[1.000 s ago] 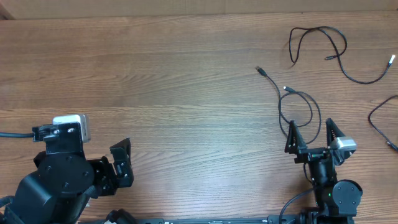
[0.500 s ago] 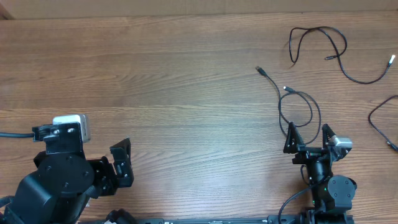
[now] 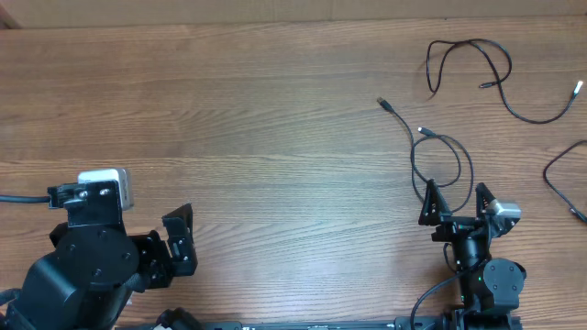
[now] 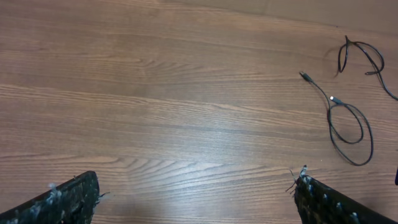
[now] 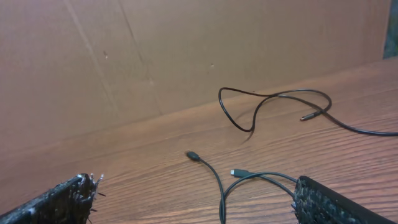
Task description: Untangle cables
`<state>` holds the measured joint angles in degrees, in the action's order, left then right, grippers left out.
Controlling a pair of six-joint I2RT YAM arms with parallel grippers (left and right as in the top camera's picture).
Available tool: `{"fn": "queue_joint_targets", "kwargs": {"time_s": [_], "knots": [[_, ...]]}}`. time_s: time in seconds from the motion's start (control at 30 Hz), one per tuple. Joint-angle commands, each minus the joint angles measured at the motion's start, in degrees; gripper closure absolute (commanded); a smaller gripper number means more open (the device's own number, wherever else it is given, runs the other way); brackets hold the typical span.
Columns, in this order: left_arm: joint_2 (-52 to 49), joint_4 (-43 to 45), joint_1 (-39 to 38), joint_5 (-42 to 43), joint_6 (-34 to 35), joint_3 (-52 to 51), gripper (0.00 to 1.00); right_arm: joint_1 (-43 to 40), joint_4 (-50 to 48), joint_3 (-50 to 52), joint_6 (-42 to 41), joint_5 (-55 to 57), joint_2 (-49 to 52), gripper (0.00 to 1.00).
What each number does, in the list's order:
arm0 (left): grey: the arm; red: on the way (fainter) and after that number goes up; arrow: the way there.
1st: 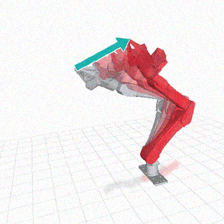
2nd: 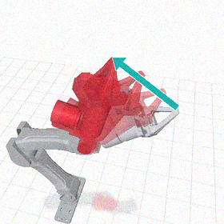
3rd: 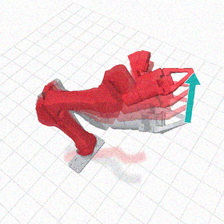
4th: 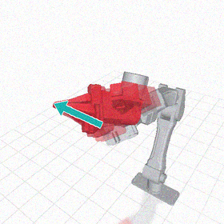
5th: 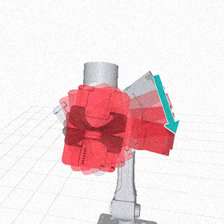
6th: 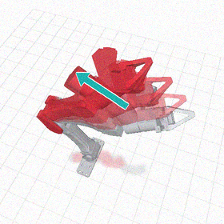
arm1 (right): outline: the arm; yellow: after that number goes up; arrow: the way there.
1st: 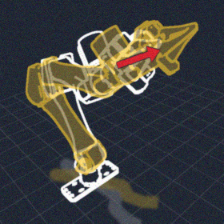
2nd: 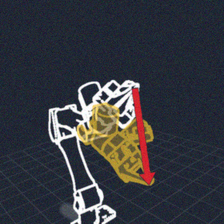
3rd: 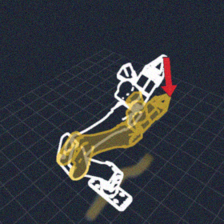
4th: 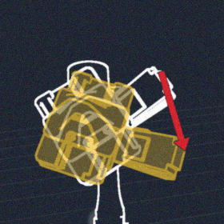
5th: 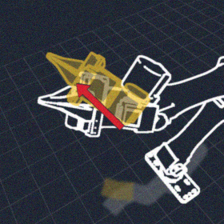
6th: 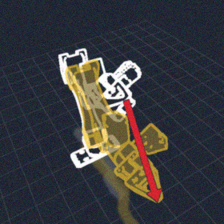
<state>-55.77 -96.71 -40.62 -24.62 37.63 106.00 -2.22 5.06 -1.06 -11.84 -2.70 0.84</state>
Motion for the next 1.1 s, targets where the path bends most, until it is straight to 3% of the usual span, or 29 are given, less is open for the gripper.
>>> {"fn": "queue_joint_targets", "kwargs": {"time_s": [0.0, 0.8, 1.07], "knots": [[-0.07, -0.07, 0.11, 0.11, 1.18, -0.15, 0.0, -0.11, -0.44, 0.59, -0.35, 0.5, -0.2, 0.0], [-0.04, -0.04, -0.17, 0.2, 1.18, -0.15, 0.01, -0.11, -0.44, 0.59, -0.35, 0.5, -0.2, 0.0], [1.11, -0.07, 13.94, 0.5, 1.16, -0.15, 0.0, -0.11, -0.44, 0.59, -0.35, 0.5, -0.2, 0.0]]}}
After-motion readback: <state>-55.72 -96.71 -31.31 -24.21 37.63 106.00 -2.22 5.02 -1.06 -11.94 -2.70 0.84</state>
